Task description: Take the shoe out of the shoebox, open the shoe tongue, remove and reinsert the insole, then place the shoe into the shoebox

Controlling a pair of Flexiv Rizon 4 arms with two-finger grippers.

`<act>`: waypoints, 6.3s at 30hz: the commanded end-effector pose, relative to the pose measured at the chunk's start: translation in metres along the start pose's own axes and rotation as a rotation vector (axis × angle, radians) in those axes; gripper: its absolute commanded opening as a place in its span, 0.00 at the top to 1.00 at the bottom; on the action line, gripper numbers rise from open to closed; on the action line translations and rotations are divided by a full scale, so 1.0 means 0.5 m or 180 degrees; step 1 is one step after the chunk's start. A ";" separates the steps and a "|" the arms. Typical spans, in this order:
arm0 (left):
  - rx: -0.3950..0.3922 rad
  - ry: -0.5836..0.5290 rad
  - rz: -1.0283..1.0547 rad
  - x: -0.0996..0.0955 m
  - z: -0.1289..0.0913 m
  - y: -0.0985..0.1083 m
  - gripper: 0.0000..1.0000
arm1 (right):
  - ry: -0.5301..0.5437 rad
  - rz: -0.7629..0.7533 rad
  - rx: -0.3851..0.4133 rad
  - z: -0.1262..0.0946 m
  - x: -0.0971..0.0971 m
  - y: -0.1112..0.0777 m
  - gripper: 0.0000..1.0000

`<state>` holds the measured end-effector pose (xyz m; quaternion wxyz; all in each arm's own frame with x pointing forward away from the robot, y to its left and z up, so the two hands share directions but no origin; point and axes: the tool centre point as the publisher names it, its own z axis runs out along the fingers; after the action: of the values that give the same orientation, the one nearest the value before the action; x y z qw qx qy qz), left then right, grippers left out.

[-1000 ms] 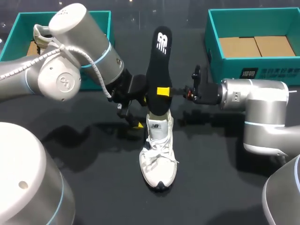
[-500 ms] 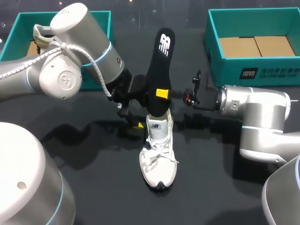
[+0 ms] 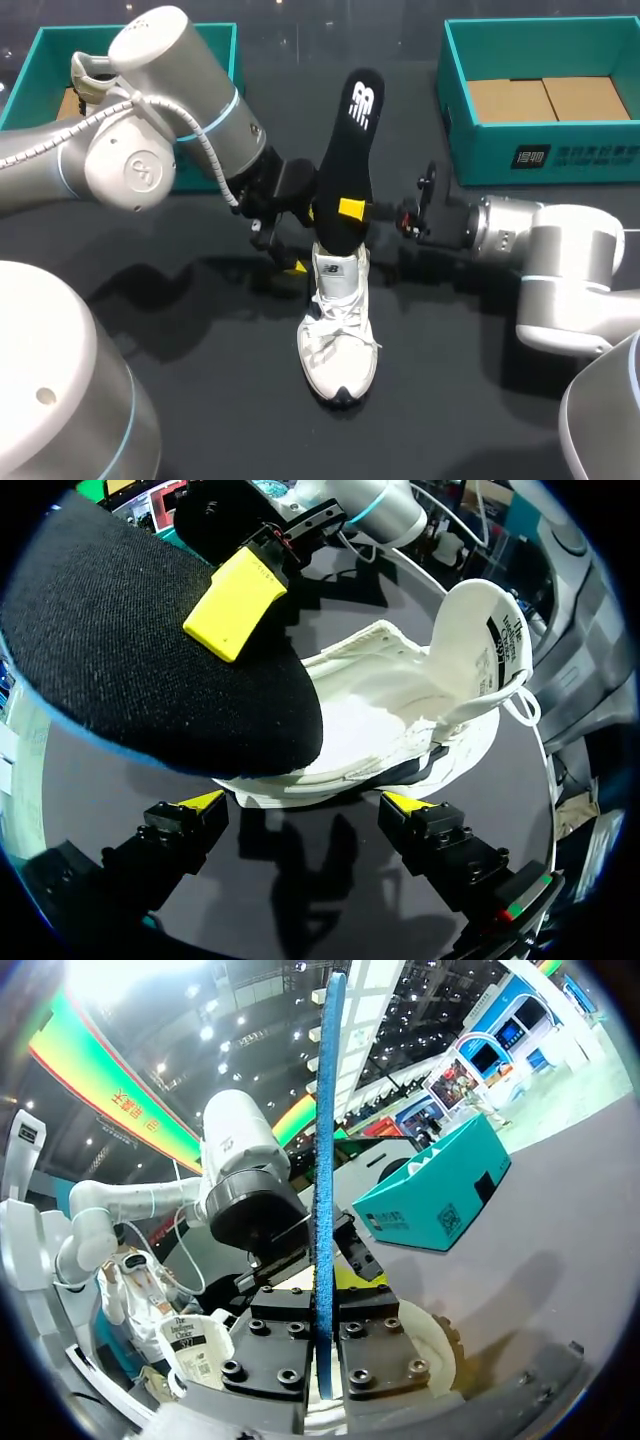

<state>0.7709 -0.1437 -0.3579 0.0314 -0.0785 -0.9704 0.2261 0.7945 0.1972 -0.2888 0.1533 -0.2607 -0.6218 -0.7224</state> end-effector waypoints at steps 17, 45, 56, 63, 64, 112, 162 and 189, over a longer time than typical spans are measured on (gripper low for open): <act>-0.0004 0.0002 0.0002 -0.001 0.001 0.000 0.00 | 0.0187 -0.0066 -0.0041 -0.011 -0.018 -0.034 1.00; -0.0004 0.0002 0.0002 -0.001 0.001 0.000 0.00 | 0.0128 0.0318 0.0050 -0.025 -0.015 -0.157 1.00; -0.0004 0.0002 0.0002 -0.001 0.001 0.000 0.00 | 0.0067 0.0404 0.0233 -0.023 0.012 -0.182 1.00; -0.0004 0.0002 0.0002 -0.001 0.001 0.000 0.00 | 0.0051 0.0419 0.0356 -0.024 0.026 -0.193 1.00; -0.0004 0.0002 0.0002 -0.001 0.001 0.000 0.00 | 0.0051 0.0443 0.0372 -0.024 0.025 -0.198 1.00; -0.0004 0.0002 0.0002 -0.001 0.001 0.000 0.00 | 0.0019 0.0138 0.0216 -0.008 0.029 -0.126 1.00; -0.0004 0.0002 0.0002 -0.001 0.001 0.000 0.00 | 0.0136 0.0100 0.0743 -0.006 0.020 -0.123 0.73; -0.0004 0.0002 0.0002 -0.001 0.001 0.000 0.00 | 0.0205 0.0095 0.0597 -0.020 0.028 -0.150 1.00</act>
<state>0.7712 -0.1440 -0.3580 0.0318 -0.0785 -0.9705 0.2259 0.7464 0.2033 -0.3374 0.2059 -0.2297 -0.6751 -0.6702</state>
